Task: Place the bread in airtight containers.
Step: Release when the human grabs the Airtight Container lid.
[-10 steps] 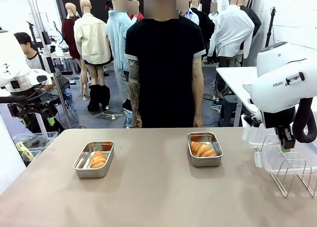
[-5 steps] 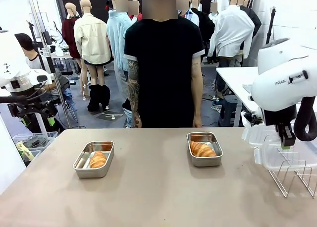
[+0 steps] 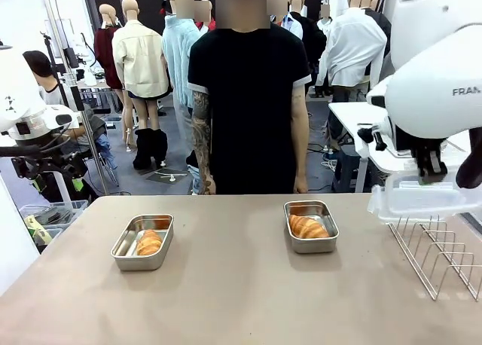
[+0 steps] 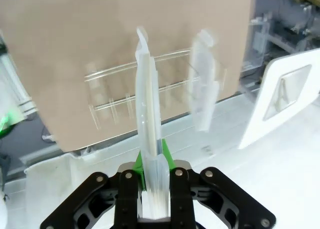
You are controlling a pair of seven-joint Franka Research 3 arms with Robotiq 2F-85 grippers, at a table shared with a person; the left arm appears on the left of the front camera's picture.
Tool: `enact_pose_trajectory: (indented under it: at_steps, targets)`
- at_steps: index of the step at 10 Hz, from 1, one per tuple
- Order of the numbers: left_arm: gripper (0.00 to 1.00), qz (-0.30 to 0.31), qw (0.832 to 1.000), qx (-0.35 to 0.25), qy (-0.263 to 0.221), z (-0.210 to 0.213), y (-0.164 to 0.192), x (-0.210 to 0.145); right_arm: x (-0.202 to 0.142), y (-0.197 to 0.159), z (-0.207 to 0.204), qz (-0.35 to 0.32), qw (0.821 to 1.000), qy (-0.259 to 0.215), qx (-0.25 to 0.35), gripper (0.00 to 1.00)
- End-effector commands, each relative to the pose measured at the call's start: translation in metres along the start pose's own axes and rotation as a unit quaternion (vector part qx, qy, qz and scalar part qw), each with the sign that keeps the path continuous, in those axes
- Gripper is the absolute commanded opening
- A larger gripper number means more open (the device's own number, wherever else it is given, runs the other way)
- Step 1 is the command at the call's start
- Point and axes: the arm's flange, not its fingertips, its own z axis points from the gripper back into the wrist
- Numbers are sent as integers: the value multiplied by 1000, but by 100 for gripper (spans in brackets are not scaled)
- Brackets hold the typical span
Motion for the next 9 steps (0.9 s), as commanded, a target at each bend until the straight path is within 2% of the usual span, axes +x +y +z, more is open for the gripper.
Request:
enact_pose_trajectory:
  at_steps: [1, 3, 4, 5, 7, 9]
  targets:
    - [100, -3, 1000, -1, -1, 1, 0, -2, 10, -32, 14, 49, 994, -52, -83, 0]
    - [100, -3, 1000, -1, -1, 1, 0, -2, 28, -67, 22, 84, 979, -92, -161, 0]
    - [100, -3, 1000, -1, -1, 1, 0, -2, 46, -87, 21, 94, 976, -112, -162, 0]
    - [100, -3, 1000, -1, -1, 1, 0, -2, 74, -115, 21, 76, 979, -113, -154, 0]
    - [100, -3, 1000, -1, -1, 1, 0, -2, 126, -163, 14, 71, 986, -71, -131, 0]
    - [100, -3, 1000, -1, -1, 1, 0, -2, 154, -196, 8, 79, 990, -58, -99, 0]
